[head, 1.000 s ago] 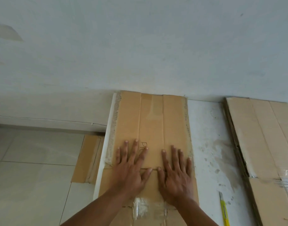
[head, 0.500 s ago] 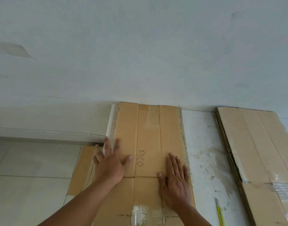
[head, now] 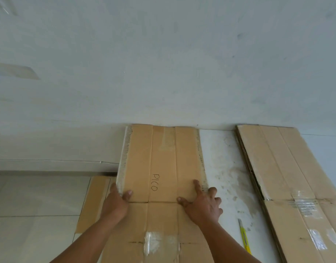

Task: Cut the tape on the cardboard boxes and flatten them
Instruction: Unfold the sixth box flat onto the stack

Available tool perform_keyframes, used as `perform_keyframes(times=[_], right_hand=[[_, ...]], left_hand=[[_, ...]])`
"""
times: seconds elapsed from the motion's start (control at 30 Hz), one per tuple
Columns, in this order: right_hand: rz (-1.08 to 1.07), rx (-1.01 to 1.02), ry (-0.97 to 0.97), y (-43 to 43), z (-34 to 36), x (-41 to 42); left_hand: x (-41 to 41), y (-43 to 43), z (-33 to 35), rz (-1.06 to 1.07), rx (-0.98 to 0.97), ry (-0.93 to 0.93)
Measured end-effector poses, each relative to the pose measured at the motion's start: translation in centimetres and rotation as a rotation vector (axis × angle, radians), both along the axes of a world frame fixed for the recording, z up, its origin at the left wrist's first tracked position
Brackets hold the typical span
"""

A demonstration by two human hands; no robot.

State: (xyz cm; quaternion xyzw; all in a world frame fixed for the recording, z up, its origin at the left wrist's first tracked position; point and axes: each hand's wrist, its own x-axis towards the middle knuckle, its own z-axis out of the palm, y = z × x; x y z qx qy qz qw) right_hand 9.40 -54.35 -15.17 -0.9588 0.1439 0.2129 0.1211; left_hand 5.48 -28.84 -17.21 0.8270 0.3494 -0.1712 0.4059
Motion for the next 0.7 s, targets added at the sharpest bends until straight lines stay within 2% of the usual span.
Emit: perform_keyframes(times=[0.17,0.37,0.5,0.7], right_hand=[[0.062,0.191,-0.028,-1.3,1.9,-0.8],[0.118,0.273,-0.231,-3.2,5.4,-1.6],[0.064,0.269,-0.355,-7.3,8.3,-0.8],[-0.018,0.219,-0.399,-19.2,12.6,0.7]], left_hand=[[-1.5,0.2,1.0,0.051,0.006,0.021],[-1.5,-2.5,4.6,0.134,0.103,-0.164],[-1.0,-6.1,7.9,0.142,0.029,-0.233],[1.2,-15.0,12.0,0.022,-0.174,-0.325]])
